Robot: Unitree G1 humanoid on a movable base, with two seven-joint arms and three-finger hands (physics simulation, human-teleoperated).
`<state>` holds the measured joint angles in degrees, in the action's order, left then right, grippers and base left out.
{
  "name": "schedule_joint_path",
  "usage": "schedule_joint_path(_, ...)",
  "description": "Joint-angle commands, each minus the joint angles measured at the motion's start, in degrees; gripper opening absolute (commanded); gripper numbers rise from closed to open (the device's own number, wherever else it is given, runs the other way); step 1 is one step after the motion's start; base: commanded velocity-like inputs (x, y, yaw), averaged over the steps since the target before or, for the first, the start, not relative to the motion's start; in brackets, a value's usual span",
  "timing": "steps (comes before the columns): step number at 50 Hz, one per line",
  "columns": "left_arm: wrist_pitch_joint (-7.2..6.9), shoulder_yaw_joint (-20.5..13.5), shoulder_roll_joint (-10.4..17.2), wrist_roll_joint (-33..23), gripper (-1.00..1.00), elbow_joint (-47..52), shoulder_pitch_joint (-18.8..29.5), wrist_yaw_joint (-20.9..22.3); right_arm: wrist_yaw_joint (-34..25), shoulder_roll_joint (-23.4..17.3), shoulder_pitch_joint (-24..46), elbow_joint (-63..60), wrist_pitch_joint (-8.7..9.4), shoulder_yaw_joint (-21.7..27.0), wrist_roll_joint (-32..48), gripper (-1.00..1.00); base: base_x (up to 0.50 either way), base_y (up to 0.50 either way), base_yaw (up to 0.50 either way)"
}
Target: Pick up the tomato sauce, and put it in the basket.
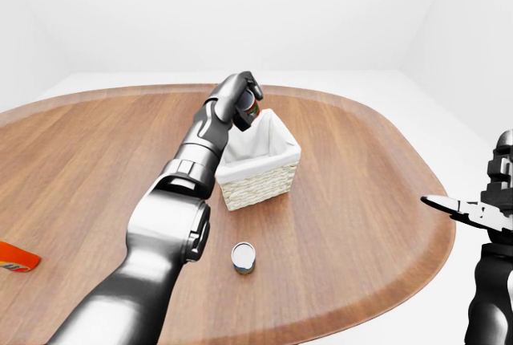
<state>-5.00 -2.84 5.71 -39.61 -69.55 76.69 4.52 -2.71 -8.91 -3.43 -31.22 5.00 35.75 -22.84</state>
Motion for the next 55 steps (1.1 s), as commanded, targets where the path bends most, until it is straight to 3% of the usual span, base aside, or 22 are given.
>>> schedule_joint_path(1,0.00,-1.20,-1.72,5.68,-1.00,-7.76,-1.55,2.29,0.12,-0.09,0.11,0.24,0.00,-0.18,-0.12,1.00,0.00,0.00,0.00)
schedule_joint_path(10,0.00,1.48,-0.62,0.64,-1.00,-8.28,-4.19,1.91,-0.07,-0.04,0.04,0.50,0.00,-0.38,0.14,1.00,0.00,0.00,0.00)
schedule_joint_path(18,0.00,0.12,-0.95,0.04,-1.00,-8.23,-3.95,2.30,-0.07,-0.07,-0.04,0.34,0.00,-0.15,-0.11,1.00,0.00,0.00,0.00)
schedule_joint_path(41,0.00,0.62,-0.01,-1.94,-1.00,-8.32,-3.34,1.39,0.04,-0.22,0.20,0.41,0.00,-0.28,-0.16,1.00,0.00,0.00,0.00)
schedule_joint_path(42,0.00,0.72,0.01,-2.24,-0.58,-8.33,-3.45,1.41,0.08,-0.22,0.23,0.39,0.00,-0.29,-0.17,1.00,0.00,0.00,0.00)
schedule_joint_path(43,0.00,0.49,0.04,-2.22,1.00,-8.33,-3.46,1.05,0.09,-0.24,0.27,0.49,0.00,-0.34,-0.12,1.00,0.00,0.00,0.00)
schedule_joint_path(55,0.00,0.59,0.41,-3.38,1.00,-8.42,-4.00,0.74,-0.06,-0.05,0.01,0.61,0.00,-0.36,-0.12,1.00,0.00,0.00,0.00)
